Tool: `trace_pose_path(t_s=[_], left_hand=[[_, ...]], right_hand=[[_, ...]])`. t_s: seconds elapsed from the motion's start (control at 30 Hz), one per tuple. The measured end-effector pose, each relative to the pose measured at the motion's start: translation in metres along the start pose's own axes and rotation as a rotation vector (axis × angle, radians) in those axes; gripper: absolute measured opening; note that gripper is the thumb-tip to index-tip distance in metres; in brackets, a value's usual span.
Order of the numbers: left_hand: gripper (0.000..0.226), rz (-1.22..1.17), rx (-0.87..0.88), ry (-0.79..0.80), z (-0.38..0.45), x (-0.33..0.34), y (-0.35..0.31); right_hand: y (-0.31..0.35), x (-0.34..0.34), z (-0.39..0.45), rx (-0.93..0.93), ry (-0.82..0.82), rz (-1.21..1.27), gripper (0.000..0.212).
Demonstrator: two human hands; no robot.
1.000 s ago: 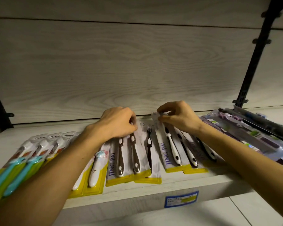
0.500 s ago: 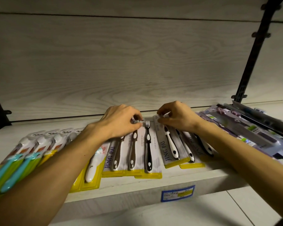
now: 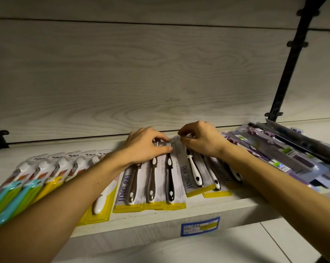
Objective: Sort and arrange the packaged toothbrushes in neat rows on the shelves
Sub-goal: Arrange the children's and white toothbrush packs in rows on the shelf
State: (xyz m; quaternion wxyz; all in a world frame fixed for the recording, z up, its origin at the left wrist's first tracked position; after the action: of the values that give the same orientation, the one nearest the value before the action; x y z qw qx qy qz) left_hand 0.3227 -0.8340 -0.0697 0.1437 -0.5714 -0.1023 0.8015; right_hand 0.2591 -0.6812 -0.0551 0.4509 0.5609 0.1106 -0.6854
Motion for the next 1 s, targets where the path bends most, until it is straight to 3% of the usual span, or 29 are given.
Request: trace_pose_path(t_s=[0.1,0.27,0.5,0.63,0.77,1.0], left_hand=[[0.029,-0.209,-0.043,0.014,-0.001,0.003,0.004],[0.015,-0.329,-0.1,-0.063,0.0,0.003,0.01],[0.011,-0.292,-0.115,-0.139,-0.001,0.007,0.01],[0.009,-0.304,-0.133,-0.154,-0.001,0.007,0.012],[0.011,-0.296,-0.141,-0.131,-0.003,0.007,0.011],[0.017,-0.164,-0.227,-0.112,0.002,0.009,0.006]], right_hand=[[-0.001,0.0,0.002,0.007,0.016,0.028,0.029],[-0.008,-0.003,0.005,0.039,-0.01,0.055,0.027],[0.004,0.007,0.002,-0.03,0.013,0.037,0.034],[0.007,0.015,0.0,-0.02,0.115,-0.136,0.038],[-0.003,0.007,-0.006,-0.016,0.158,-0.092,0.045],[-0.033,-0.016,-0.021,0.006,0.132,-0.138,0.032]])
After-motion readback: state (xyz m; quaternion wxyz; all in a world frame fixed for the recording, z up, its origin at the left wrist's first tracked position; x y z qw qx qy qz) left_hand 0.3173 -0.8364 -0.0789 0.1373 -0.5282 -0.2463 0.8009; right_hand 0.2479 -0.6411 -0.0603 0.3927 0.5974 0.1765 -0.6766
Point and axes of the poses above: each hand's wrist, its own z-axis towards the middle knuckle, its own x-axis out of the palm, y = z × x, the point moved 7 cm from there along z, towards the middle knuckle, and after that the axes turned 1 degree about y, right-handed, at the moved point
